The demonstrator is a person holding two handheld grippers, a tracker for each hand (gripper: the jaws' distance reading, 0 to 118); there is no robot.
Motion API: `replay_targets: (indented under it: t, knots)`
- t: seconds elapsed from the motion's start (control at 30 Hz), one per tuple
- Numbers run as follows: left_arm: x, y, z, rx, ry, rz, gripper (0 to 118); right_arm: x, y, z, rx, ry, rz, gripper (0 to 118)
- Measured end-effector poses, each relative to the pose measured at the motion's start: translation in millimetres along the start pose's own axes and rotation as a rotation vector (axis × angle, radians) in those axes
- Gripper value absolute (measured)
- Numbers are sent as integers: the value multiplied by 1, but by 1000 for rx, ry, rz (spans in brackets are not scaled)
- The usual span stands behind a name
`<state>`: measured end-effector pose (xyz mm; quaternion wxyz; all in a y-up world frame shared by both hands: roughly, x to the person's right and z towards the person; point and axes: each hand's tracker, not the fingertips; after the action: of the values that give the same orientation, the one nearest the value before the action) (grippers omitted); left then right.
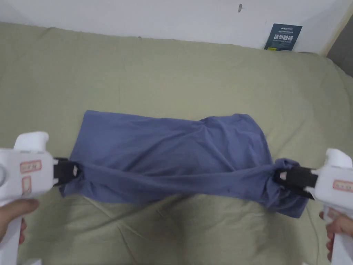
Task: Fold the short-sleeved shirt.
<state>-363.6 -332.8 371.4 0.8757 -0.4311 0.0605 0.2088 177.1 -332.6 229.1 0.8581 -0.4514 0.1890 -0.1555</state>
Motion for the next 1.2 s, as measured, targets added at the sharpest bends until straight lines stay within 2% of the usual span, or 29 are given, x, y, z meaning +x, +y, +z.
replay_targets:
  t: [0.1, 0.23, 0.33, 0.37, 0.4, 0.43, 0.47, 0.5, 0.53, 0.6, 0.7, 0.77, 0.8, 0.83, 0.87, 0.9, 0.93, 1.0, 1.1, 1.13, 1.17, 1.2]
  knots:
    - [-6, 40, -50, -76, 21, 106, 0, 8, 33, -49, -94, -32, -58, 8]
    - [-1, 62, -109, -176, 82, 140, 0, 19, 54, -109, -211, -106, -101, 8]
    - [-2, 65, -128, -188, 109, 171, 0, 22, 54, -127, -233, -88, -115, 9]
    - [-2, 66, -129, -189, 106, 181, 7, 23, 55, -130, -238, -87, -123, 17]
    - [-2, 68, -128, -176, 130, 182, 29, 25, 54, -129, -233, -85, -130, 42]
    - [-3, 67, -122, -167, 138, 167, 91, 25, 53, -124, -219, -77, -126, 89]
    - [-3, 65, -115, -150, 134, 142, 118, 26, 52, -117, -191, -56, -107, 113]
    - [-3, 83, -97, -19, 105, 94, 115, 24, 49, -103, -137, -34, -82, 118]
    - [-3, 91, -76, -17, 92, 80, 111, 22, 43, -85, -91, -30, -59, 118]
    - [1, 50, -35, 77, 70, -2, 114, 14, 23, -52, -15, -12, -9, 118]
    - [6, -26, 19, 258, 106, -131, 115, -1, -37, -1, 74, -1, 116, 118]
    - [5, -73, 39, 364, 175, -203, 113, -6, -78, 24, 136, -1, 173, 112]
    - [0, -96, 40, 343, 220, -221, 111, -8, -97, 33, 161, -15, 190, 96]
    - [-6, -113, 39, 289, 257, -227, 94, -10, -114, 40, 186, -49, 199, 53]
    - [-11, -126, 39, 243, 246, -218, 58, -8, -126, 40, 202, -98, 197, 14]
    - [-15, -132, 36, 178, 217, -209, 8, -7, -136, 41, 195, -133, 184, 0]
    - [-20, -135, 30, 121, 217, -191, 0, -5, -144, 45, 193, -148, 168, 0]
    - [-28, -147, 28, 136, 169, -120, 0, -5, -154, 49, 212, -87, 117, 0]
    - [-28, -137, 19, 127, 182, -114, 0, -6, -159, 48, 199, -112, 115, 0]
    - [-29, -133, 14, 142, 178, -118, 10, -6, -160, 48, 194, -111, 116, 0]
    - [-31, -125, 4, 143, 175, -119, 44, -5, -159, 46, 185, -106, 114, 0]
    - [-32, -119, -4, 143, 190, -135, 96, -5, -159, 45, 180, -107, 112, 0]
